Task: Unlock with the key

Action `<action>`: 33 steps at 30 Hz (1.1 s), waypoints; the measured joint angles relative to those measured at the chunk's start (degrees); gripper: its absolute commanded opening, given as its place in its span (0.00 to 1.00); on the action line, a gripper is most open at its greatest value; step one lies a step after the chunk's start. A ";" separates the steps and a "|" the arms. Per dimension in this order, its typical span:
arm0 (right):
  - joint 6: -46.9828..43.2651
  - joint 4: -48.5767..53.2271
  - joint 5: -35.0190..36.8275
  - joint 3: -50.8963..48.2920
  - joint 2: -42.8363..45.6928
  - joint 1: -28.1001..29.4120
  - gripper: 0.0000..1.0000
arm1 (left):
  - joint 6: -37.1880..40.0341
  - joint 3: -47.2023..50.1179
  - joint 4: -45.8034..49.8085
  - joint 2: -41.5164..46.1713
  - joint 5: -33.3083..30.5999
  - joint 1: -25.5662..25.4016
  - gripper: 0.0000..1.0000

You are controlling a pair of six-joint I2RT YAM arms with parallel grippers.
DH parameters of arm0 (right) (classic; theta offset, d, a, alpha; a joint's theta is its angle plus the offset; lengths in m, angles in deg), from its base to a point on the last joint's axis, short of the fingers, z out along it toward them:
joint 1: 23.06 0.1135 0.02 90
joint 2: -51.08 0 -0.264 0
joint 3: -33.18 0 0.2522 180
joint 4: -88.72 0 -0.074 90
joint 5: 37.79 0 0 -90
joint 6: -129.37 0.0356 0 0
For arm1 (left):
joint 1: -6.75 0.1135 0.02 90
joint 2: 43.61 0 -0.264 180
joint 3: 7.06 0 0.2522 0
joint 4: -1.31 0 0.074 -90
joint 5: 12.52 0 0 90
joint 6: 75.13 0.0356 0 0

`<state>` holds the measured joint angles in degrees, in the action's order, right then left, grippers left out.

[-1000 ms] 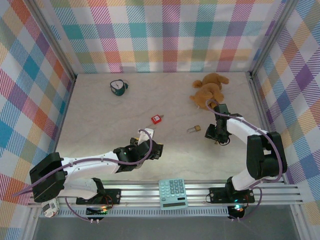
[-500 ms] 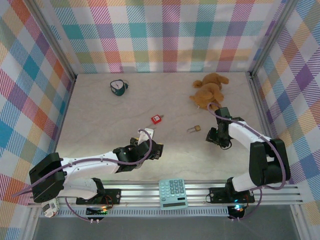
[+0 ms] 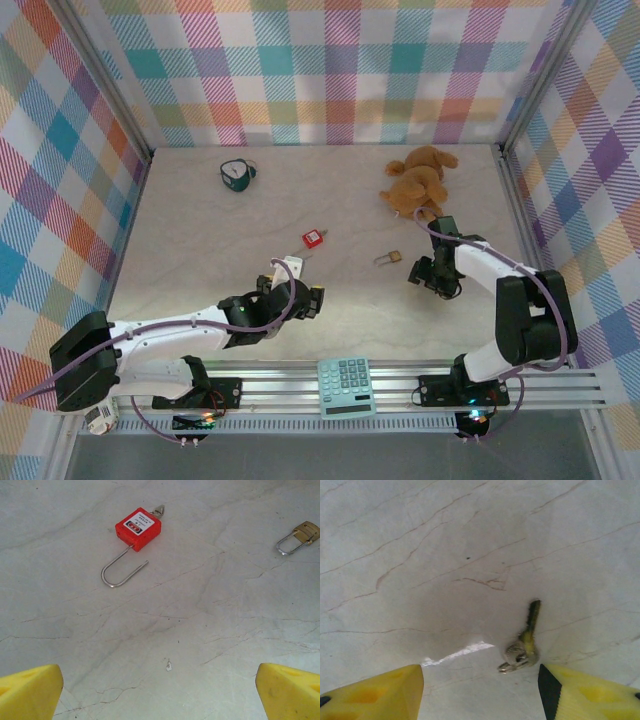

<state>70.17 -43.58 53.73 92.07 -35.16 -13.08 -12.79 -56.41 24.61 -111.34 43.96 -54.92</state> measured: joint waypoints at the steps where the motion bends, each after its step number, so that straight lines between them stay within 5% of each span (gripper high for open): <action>1: 0.09 -0.31 -0.57 0.04 -0.24 0.00 0.62 | 0.00 0.17 0.00 0.11 0.00 0.00 0.98; 26: -0.11 -1.95 -8.92 8.48 -5.97 1.53 0.58 | 0.26 0.44 0.87 -0.59 -0.22 0.09 0.99; 33: -1.97 1.38 -1.22 10.19 -0.55 3.63 0.52 | 0.44 0.44 0.83 -1.95 -0.39 0.11 0.99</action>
<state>68.21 -42.21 52.51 102.25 -35.71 -9.45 -12.35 -55.97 25.44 -113.28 43.57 -54.81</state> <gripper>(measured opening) 0.545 0.989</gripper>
